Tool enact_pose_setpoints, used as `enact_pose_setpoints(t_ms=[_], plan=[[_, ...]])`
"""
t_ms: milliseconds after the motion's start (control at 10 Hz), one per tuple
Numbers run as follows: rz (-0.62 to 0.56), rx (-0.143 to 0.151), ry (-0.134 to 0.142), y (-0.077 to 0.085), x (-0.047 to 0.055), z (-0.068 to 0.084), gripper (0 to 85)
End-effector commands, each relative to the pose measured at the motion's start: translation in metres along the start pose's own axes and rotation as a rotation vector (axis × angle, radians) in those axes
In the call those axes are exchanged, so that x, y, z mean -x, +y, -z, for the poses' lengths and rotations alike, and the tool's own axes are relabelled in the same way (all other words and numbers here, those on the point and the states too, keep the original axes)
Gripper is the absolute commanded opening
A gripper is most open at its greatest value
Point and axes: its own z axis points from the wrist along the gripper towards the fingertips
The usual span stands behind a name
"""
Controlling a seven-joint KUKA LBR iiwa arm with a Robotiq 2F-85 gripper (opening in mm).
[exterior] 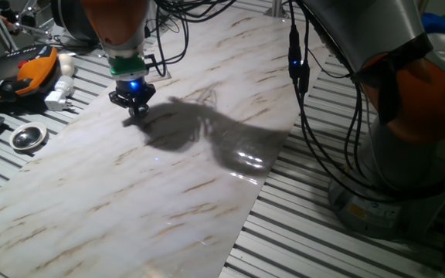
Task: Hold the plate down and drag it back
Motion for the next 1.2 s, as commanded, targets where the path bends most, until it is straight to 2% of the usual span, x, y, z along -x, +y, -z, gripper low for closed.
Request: enact_pose_setpoints(t_ms=[0, 300, 500, 900, 1100], plan=[[0.004, -0.001, 0.001, -0.0001, 0.0, -0.0001, 0.0], [0.037, 0.004, -0.002, 0.0005, 0.0025, 0.0, 0.0], [0.081, 0.024, 0.007, 0.001, 0.0049, -0.0004, 0.0], [0.092, 0.054, 0.018, 0.001, 0.005, -0.0006, 0.0], [0.085, 0.049, 0.024, 0.0014, 0.0022, -0.0002, 0.0]])
